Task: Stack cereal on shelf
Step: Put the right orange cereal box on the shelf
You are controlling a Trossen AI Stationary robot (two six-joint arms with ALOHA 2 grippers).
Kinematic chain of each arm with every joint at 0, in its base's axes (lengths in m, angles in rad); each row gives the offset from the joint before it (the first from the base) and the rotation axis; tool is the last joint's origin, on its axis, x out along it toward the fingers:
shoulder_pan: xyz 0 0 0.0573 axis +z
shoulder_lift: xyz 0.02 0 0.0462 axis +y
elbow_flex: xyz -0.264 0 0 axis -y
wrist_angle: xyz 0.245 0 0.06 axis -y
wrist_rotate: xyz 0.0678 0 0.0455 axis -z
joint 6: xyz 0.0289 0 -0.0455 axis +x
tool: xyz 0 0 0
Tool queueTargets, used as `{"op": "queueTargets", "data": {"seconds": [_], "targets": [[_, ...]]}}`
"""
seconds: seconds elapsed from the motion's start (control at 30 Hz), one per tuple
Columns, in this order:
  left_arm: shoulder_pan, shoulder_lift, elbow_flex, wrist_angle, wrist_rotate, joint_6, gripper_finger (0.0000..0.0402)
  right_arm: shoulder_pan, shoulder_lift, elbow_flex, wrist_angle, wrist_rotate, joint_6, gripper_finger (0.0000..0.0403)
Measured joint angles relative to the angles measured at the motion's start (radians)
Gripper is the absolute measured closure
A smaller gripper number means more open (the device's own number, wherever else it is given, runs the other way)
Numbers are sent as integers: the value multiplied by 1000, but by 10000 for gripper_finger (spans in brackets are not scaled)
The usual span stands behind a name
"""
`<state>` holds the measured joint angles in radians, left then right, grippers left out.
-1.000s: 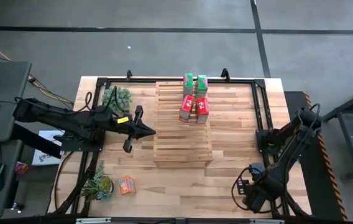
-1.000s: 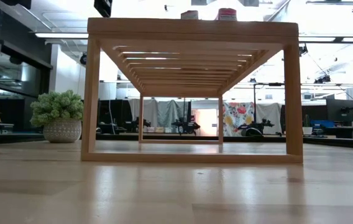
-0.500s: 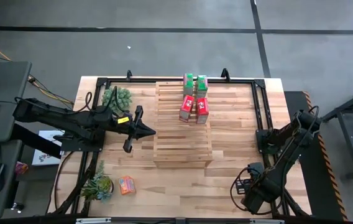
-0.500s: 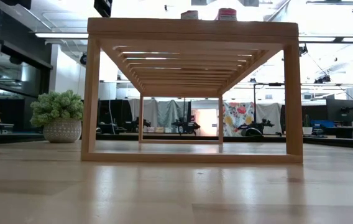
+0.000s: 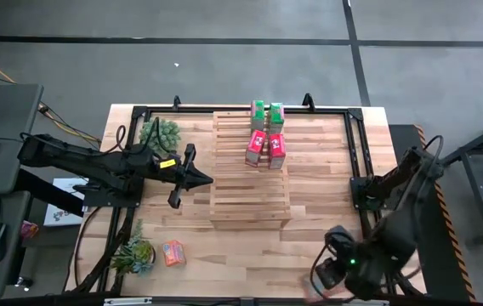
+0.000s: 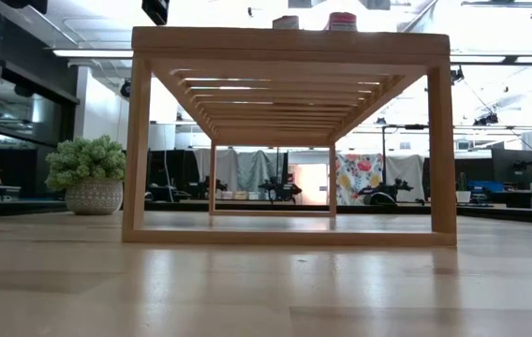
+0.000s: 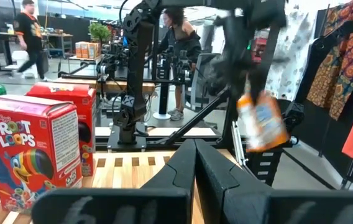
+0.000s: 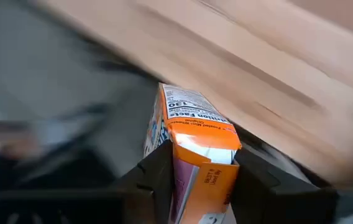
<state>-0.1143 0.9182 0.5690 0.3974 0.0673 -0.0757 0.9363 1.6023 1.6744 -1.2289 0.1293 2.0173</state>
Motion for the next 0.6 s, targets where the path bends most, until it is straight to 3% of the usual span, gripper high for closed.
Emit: {"op": "queueTargets", "data": {"seconds": [0.13,0.23,0.4,0.6], "targets": [[0,0,0,7,0,0,401,-13,16,221,-26,322,-239,288],[0,0,0,7,0,0,401,-59,41,366,-160,435,-356,295],[0,0,0,15,0,0,402,-227,105,551,-352,440,-513,302],[0,0,0,11,0,-1,402,-468,111,553,-342,342,-712,304]]}}
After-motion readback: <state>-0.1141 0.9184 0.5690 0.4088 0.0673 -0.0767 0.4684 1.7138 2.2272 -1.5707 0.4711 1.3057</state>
